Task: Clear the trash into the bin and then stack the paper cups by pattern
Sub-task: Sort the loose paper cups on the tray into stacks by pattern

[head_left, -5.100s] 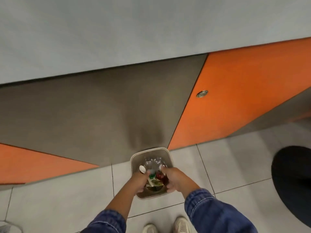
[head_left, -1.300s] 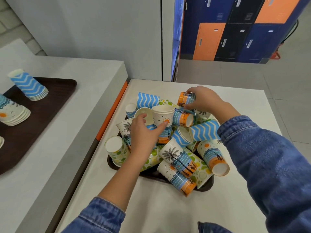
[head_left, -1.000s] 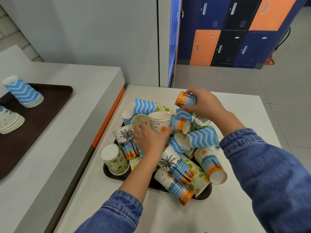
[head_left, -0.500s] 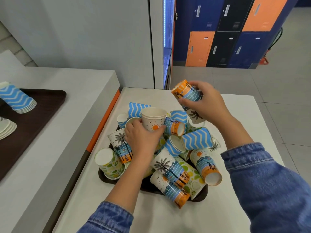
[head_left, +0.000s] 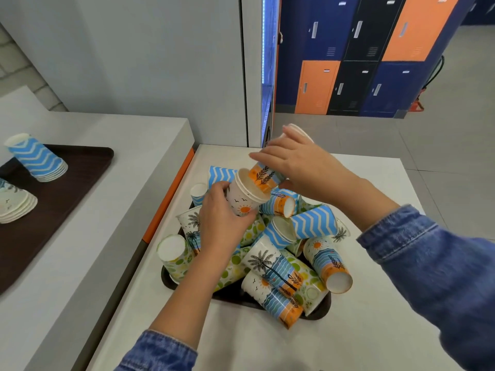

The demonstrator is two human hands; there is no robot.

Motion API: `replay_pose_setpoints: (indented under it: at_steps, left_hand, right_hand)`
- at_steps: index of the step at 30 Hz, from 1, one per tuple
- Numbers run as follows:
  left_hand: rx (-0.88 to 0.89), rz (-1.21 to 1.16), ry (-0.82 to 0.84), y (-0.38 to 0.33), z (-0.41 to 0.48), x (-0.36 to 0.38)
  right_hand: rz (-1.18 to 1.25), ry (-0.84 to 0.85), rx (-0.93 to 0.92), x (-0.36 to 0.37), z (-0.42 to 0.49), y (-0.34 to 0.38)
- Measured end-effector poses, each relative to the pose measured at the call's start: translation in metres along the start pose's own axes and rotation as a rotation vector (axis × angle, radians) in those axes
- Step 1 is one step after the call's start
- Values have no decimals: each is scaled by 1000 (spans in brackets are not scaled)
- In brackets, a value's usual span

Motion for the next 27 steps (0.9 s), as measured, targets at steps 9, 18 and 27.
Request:
replay_pose_setpoints:
  at_steps: [9, 18, 27]
  left_hand:
    - [-13, -80, 34, 2, -7, -7]
    - [-16, -242, 31, 2, -15, -16]
    - [-163, -424, -109, 35, -19, -53]
  right_hand:
    - [-15, 104, -208, -3, 12, 30]
    - [106, -113, -316, -19, 6, 63]
    - [431, -425, 87, -9, -33, 72]
Point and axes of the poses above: each hand's wrist, its own z-axis towards the middle knuckle, its own x-axis out of the palm, y = z × x, the point moved 2 cm from there along z, towards the middle knuckle, and after that the axes turned 11 degrees about z, right-handed, at the moved point
